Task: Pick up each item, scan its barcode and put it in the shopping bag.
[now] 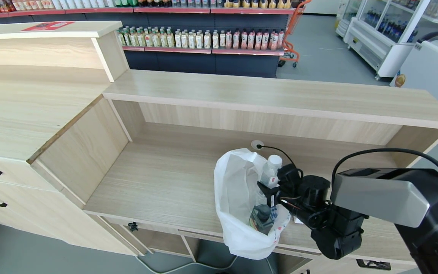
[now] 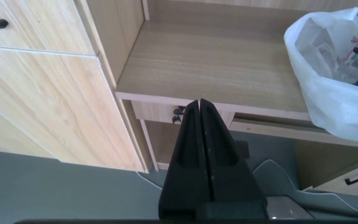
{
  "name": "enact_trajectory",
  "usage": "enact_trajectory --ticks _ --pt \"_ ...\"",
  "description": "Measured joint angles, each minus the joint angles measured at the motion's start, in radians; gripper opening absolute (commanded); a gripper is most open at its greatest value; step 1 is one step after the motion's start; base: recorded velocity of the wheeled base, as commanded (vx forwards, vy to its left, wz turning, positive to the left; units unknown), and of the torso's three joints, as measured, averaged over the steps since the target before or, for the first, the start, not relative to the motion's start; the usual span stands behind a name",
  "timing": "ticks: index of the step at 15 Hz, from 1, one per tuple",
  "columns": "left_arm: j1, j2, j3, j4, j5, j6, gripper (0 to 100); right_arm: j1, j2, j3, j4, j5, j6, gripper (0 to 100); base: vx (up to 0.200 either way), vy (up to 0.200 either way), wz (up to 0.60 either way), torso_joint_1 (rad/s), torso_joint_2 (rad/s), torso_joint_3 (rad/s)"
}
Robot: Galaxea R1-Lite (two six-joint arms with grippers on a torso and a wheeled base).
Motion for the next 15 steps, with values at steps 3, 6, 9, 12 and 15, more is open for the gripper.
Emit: enact_trajectory --ticks 3,6,9,12,15 --pt "0.000 0.000 0.000 0.000 0.000 0.000 0 0.000 0.001 0.003 0.003 -0.001 -0.012 100 0.000 0.000 0.00 0.000 0.00 0.000" --pt "0.000 0.000 0.000 0.000 0.000 0.000 0 0.000 -0.020 0.009 0.009 0.001 -0.012 100 0.000 0.000 0.00 0.000 0.00 0.000" --pt "0.000 0.000 0.000 0.000 0.000 0.000 0 -0.003 -0.076 0.023 0.009 0.004 0.006 100 0.000 0.000 0.00 0.000 0.00 0.000" --pt "0.000 0.000 0.000 0.000 0.000 0.000 0 -0.007 -0.168 0.088 0.008 0.020 0.037 100 0.000 0.000 0.00 0.000 0.00 0.000" --pt "0.000 0.000 0.000 0.000 0.000 0.000 0 -0.011 -0.300 0.153 0.031 0.019 0.060 100 0.000 0.000 0.00 0.000 0.00 0.000"
